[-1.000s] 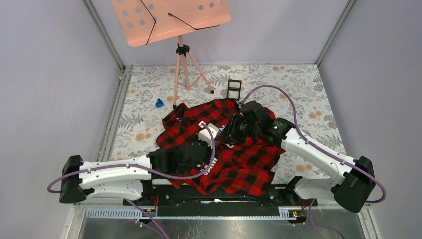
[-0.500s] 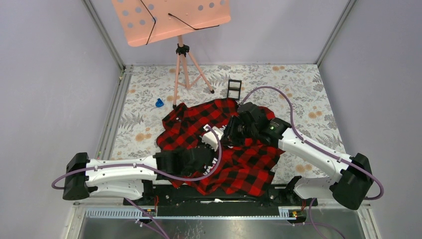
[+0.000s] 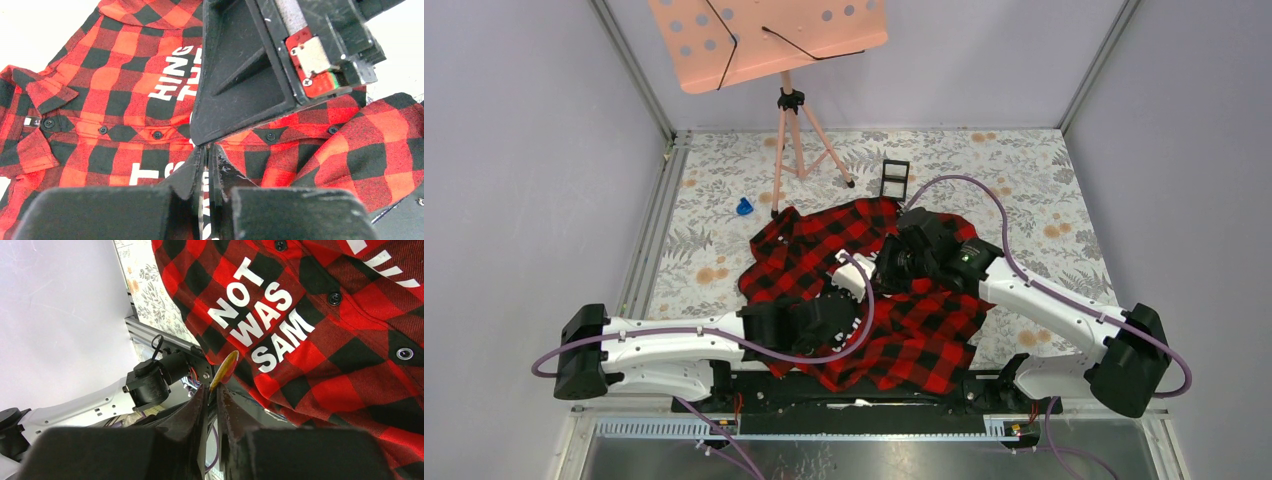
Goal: Pin the brooch onto the clothing
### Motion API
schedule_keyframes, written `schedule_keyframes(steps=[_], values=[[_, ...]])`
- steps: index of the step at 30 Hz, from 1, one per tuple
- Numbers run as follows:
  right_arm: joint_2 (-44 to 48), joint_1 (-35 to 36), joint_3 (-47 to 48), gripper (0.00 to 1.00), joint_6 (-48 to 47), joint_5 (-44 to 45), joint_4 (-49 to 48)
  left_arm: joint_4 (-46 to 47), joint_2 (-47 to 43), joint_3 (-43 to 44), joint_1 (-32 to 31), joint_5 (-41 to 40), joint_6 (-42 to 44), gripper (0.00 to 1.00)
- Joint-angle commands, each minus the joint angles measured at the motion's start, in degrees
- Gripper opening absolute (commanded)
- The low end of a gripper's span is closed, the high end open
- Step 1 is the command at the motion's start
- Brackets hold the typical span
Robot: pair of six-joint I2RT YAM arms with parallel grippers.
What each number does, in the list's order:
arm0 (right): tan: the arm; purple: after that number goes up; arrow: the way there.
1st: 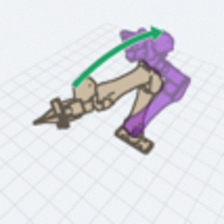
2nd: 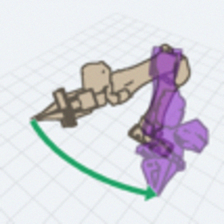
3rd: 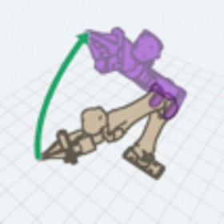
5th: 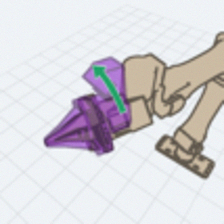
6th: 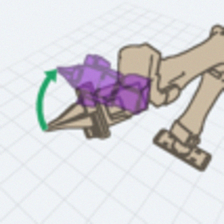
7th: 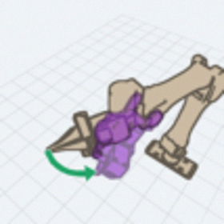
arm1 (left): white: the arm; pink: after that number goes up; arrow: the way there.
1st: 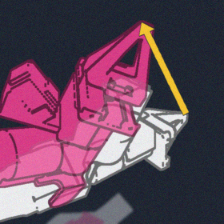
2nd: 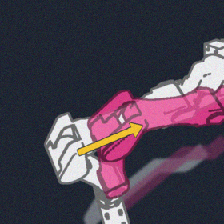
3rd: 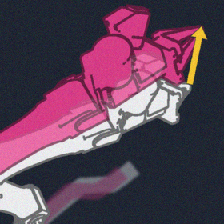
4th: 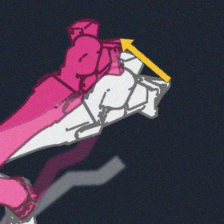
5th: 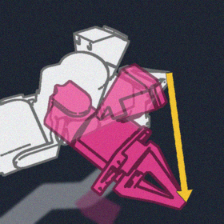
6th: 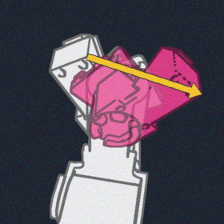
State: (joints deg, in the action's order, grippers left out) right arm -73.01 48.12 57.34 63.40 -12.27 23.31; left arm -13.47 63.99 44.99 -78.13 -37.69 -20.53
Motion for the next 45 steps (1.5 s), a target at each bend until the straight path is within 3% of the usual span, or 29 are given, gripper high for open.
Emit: schedule_keyframes(steps=[1,5,10,14,16,18,22,28,33,38,45], values=[[0.79,0.75,-0.13,0.1,0.05,3.19,-1.49,3.55,-1.34,1.79,-0.6,-0.96,-0.33,0.04],[2.99,0.75,-3.03,0.0,1.38,5.49,-5.52,3.8,-3.38,-0.11,-0.97,-0.52,0.14,0.35],[4.93,0.75,-5.17,0.0,0.58,9.71,-7.63,4.95,-8.54,-3.47,-0.97,1.45,0.27,0.69],[8.52,0.13,-9.37,0.0,-1.57,11.66,-13.37,6.24,-13.88,-6.29,-0.85,3.31,-2.32,0.89],[11.45,-0.57,-13.23,0.0,-2.55,10.61,-20.38,5.74,-16.15,-6.81,-0.23,4.24,-5.39,0.94],[14.3,-0.91,-15.74,0.0,-4.05,9.58,-26.4,3.04,-18.21,-5.75,0.94,4.46,-10.95,0.94],[19.52,-0.92,-16.8,0.0,-7.31,9.51,-28.91,1.0,-23.46,-3.62,3.02,5.26,-22.52,0.94],[26.87,-0.92,-19.77,0.0,-8.4,7.98,-38.57,9.06,-28.53,-7.39,14.42,17.45,-32.52,0.94],[28.93,-0.92,-21.57,0.0,-7.63,6.73,-43.88,22.34,-27.45,-11.49,18.44,26.44,-36.57,0.92],[28.49,-0.92,-21.71,0.0,-6.9,4.94,-46.26,29.0,-23.28,-9.4,18.54,32.35,-36.18,0.8],[26.96,-0.93,-22.04,0.0,-5.3,2.78,-50.93,30.59,-21.91,-9.64,18.63,31.74,-37.9,0.55]])
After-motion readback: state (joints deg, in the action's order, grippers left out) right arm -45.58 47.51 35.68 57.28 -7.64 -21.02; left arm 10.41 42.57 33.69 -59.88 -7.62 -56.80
